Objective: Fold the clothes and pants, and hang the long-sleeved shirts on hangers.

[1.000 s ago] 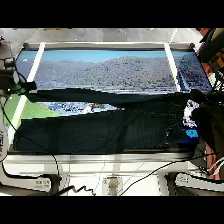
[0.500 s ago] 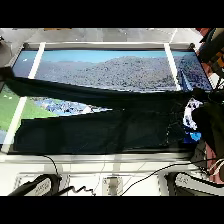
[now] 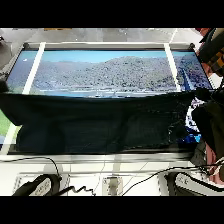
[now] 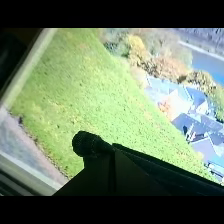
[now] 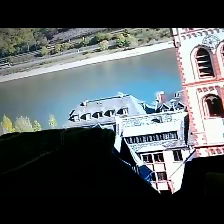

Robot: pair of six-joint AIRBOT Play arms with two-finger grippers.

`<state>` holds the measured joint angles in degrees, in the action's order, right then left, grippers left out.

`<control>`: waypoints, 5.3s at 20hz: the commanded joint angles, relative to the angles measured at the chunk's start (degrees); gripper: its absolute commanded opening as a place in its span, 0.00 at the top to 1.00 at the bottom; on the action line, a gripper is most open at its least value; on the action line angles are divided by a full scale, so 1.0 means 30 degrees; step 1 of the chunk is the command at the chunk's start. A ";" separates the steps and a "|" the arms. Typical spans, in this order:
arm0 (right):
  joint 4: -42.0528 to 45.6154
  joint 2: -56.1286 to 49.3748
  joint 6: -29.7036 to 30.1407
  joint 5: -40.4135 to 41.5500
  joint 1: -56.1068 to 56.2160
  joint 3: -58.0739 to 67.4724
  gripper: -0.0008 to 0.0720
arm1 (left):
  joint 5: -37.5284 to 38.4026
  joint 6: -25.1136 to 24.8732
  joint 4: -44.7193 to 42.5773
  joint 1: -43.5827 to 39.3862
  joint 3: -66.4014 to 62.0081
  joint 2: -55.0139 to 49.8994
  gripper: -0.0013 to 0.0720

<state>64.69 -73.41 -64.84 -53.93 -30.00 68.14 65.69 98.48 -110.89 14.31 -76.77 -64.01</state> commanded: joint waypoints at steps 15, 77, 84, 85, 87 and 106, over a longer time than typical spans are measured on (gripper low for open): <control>-0.3592 -0.3883 -0.0087 0.7475 0.0823 -0.0036 0.02 | -2.0050 0.3745 0.0699 -0.0656 0.0481 -1.1191 0.12; -0.3541 0.3592 -0.3228 0.0765 -0.5581 -1.3034 0.83 | 0.5931 -0.8196 0.8502 1.4477 0.7737 -0.2011 0.28; -0.3104 0.3606 -0.2973 0.0401 -0.5581 -1.3034 0.94 | 0.3402 -0.9857 1.1978 1.6218 1.1001 -0.2004 0.29; -0.3104 0.3614 -0.2973 0.0393 -0.5581 -1.3034 0.94 | 0.2506 -1.0542 1.3318 1.6254 1.1599 -0.2011 0.29; -0.3126 0.3621 -0.2506 0.0146 -0.5574 -1.3034 0.94 | 0.0641 -1.1934 1.5985 1.6203 1.2713 -0.2011 0.31; -0.0991 1.1890 -0.4772 -0.3184 -0.5581 -0.9588 0.94 | -0.2674 -1.9999 2.4276 1.6167 1.2466 0.3330 0.96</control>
<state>59.20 -41.54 -75.53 -61.14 -46.74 35.07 59.44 43.00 -42.41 62.76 -38.46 -57.71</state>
